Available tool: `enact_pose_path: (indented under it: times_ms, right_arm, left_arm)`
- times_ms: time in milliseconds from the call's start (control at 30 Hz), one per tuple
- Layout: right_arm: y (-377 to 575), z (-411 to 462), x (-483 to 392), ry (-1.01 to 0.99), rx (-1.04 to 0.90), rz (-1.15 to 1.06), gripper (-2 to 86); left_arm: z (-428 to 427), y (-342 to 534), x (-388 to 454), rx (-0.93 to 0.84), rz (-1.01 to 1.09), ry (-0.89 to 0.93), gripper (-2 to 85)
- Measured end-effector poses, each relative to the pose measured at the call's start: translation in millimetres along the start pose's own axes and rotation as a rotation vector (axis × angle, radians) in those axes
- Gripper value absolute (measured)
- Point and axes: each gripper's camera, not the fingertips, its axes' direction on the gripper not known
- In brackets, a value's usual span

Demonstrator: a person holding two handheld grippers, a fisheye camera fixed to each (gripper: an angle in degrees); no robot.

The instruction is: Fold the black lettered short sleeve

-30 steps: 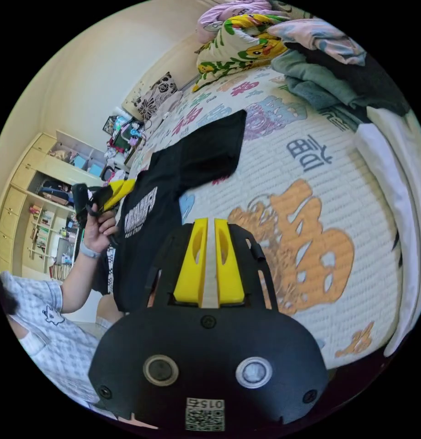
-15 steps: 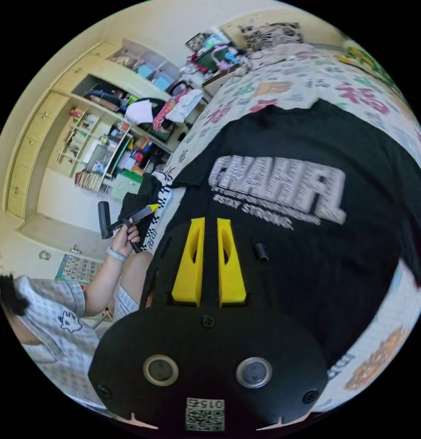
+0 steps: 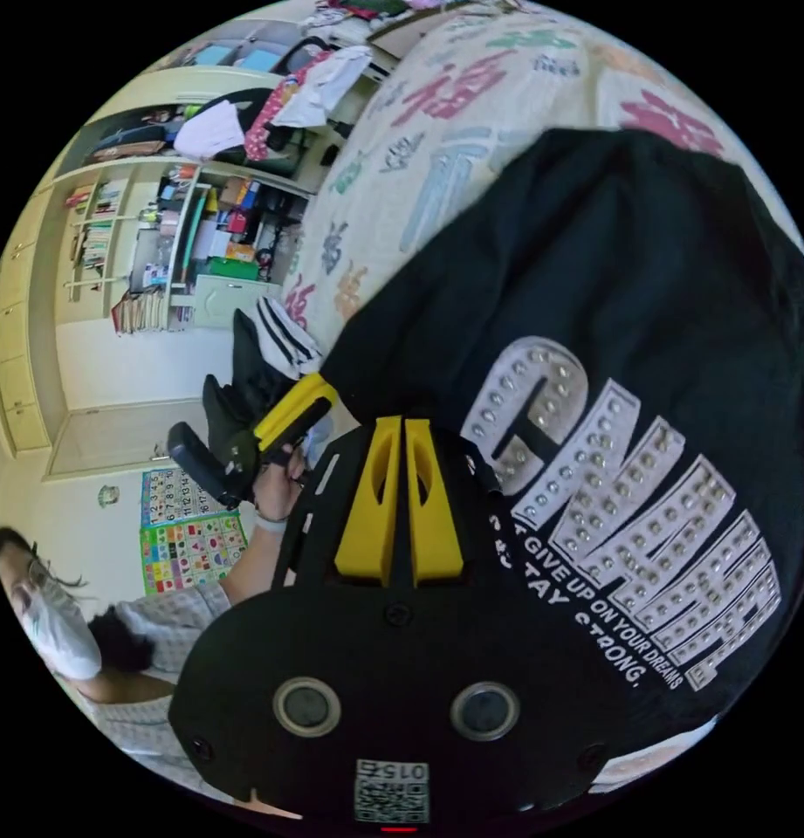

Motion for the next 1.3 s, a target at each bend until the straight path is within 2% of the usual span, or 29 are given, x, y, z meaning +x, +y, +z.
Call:
enact_pose_path:
  times_ms: [167,367,600,700,833,900,1033,1100,1167,1300]
  right_arm:
    - [-73.3,-41.4,-62.4,-0.042,0.166,-0.111,-0.1]
    - [-175.1,14.6,-110.8,0.012,0.102,-0.125,1.2]
    - [-175.2,19.2,-183.5,0.219,0.072,-0.283,6.3]
    - [-127.6,-12.2,-196.9,0.263,0.057,-0.374,6.4]
    - [8.1,-67.9,-167.3,0.343,0.092,-0.386,6.2]
    - [84.7,-91.0,-137.8,0.414,0.128,-0.308,6.1]
    - [283.0,-125.6,-55.6,0.538,0.186,0.03,6.3]
    - [362.4,-131.9,-22.6,0.568,0.198,0.205,6.6]
    - [449.8,-135.4,14.8,0.504,0.223,0.384,7.3]
    - [527.9,-129.9,58.0,0.391,0.245,0.526,8.7]
  left_arm:
    - [-31.7,-7.8,-8.7,0.045,-0.074,0.075,0.2]
    - [-59.5,-17.4,-2.3,0.048,-0.089,0.066,-0.3]
    - [-89.7,-23.9,1.3,0.066,-0.115,0.108,0.7]
    - [-103.6,-28.0,3.0,0.061,-0.119,0.159,2.4]
    - [-126.4,-33.0,14.3,-0.017,-0.032,0.251,5.7]
    - [-137.2,-32.3,22.2,-0.084,0.034,0.36,5.4]
    - [-173.2,-32.2,37.0,-0.191,0.06,0.504,5.6]
    - [-189.9,-22.8,48.9,-0.241,0.091,0.48,6.0]
    - [-200.3,1.0,66.3,-0.346,0.134,0.372,6.7]
    - [-182.9,46.7,88.7,-0.603,0.189,0.274,8.0]
